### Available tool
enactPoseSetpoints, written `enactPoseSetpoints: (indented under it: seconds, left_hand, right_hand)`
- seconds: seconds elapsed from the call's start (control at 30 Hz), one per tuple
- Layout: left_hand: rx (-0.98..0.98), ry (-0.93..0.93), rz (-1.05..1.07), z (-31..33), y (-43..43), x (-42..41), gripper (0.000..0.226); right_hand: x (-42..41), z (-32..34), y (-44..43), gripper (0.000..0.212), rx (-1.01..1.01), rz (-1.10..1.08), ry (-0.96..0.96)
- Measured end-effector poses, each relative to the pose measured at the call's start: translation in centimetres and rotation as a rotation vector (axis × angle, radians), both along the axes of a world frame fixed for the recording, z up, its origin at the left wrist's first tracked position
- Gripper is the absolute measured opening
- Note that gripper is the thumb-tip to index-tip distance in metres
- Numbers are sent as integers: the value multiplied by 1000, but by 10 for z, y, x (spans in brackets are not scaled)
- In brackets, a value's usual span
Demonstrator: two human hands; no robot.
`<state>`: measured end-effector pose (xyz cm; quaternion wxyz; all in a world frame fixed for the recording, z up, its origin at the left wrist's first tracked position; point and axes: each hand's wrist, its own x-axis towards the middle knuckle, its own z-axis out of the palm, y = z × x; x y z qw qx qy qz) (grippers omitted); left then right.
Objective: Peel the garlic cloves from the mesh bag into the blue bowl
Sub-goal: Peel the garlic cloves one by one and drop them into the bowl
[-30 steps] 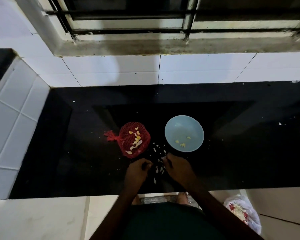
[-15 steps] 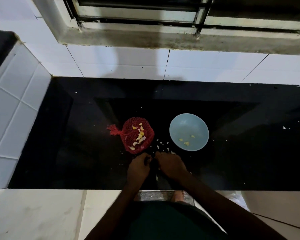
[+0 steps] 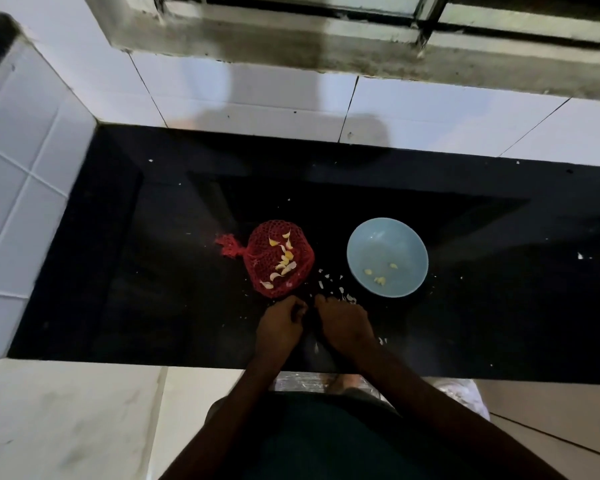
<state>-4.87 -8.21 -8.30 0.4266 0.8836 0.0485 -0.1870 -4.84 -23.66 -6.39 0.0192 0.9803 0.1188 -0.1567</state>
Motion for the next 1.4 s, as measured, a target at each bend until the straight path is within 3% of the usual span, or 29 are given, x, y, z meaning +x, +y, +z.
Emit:
enactPoseSetpoints:
  seconds: [0.17,0.83,0.93,1.0,1.17,1.33,1.4]
  left_hand:
    - [5,4,25,0,-2,1,20]
    - [-69,24,-27,5,10,7,10]
    - [-133,83,10,15,12,7,10]
    - [-194,78,44,24,13,8,13]
    - [-446,35,26,52,3,8,28]
    - [-565,-30,41,80,-29,9,23]
    - [-546,-70,58,85,-37,11,18]
  right_hand:
    - [3,14,5,16,-122,39,-14]
    - [1,24,15,26,13,28,81]
    - [3,25,10,43,171,-226,65]
    - [9,25,0,45,311,-424,167]
    - [4,47,-18,48,1096,-778,301]
    - [-7,56,-28,52,1495,-855,378]
    - [-6,69,-30,47,1559,-869,357]
